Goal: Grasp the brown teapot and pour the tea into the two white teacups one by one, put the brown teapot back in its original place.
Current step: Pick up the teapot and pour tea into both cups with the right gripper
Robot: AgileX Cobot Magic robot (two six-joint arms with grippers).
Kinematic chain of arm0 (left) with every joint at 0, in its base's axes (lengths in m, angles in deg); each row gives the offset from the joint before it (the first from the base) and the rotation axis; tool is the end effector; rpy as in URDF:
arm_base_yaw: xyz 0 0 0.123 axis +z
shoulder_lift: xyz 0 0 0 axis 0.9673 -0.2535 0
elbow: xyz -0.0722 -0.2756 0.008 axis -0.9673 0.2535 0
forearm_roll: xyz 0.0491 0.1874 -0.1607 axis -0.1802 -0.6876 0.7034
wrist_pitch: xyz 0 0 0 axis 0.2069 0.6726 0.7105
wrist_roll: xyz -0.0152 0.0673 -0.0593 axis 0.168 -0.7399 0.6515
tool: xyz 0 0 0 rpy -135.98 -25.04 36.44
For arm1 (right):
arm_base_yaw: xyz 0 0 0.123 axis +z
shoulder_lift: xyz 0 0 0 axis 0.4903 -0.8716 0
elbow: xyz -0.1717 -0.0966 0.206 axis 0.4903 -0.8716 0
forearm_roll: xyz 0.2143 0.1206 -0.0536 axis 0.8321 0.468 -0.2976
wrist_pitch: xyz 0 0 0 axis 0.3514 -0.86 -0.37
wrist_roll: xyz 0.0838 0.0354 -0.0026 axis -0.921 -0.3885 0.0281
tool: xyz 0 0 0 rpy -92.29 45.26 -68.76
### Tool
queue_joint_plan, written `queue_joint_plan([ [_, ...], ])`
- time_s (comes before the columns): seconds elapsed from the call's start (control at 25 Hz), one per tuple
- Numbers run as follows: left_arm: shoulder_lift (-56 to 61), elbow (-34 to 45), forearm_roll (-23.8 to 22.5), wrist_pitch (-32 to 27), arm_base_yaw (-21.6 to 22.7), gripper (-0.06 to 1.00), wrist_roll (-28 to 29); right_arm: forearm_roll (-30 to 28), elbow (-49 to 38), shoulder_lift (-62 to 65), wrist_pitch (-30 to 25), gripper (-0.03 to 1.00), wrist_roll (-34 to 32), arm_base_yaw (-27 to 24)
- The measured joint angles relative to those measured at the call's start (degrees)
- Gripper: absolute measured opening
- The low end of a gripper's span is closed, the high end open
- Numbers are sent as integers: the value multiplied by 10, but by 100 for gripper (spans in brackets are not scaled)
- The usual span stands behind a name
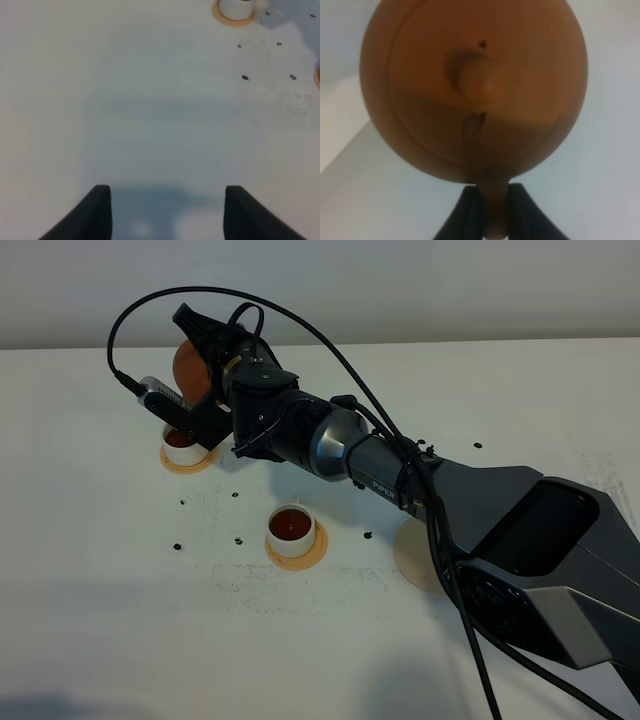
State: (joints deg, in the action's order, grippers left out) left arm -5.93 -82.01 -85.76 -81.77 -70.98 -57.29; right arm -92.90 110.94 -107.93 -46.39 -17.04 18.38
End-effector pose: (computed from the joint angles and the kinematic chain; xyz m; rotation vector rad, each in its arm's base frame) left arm -0.0009 -0.0036 0.2644 -0.0259 2.0915 0.0225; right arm 0.4199 0.3995 0.1720 -2.0960 0.6232 -1.2138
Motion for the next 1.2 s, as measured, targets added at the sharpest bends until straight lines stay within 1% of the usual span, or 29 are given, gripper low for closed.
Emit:
queue_joint_plan([
  [0.2,0,0,0,0,0,48,0,-2,0,0,0,12,15,0],
  [1.2,0,0,0,0,0,48,0,-6,-1,0,2,12,18,0],
])
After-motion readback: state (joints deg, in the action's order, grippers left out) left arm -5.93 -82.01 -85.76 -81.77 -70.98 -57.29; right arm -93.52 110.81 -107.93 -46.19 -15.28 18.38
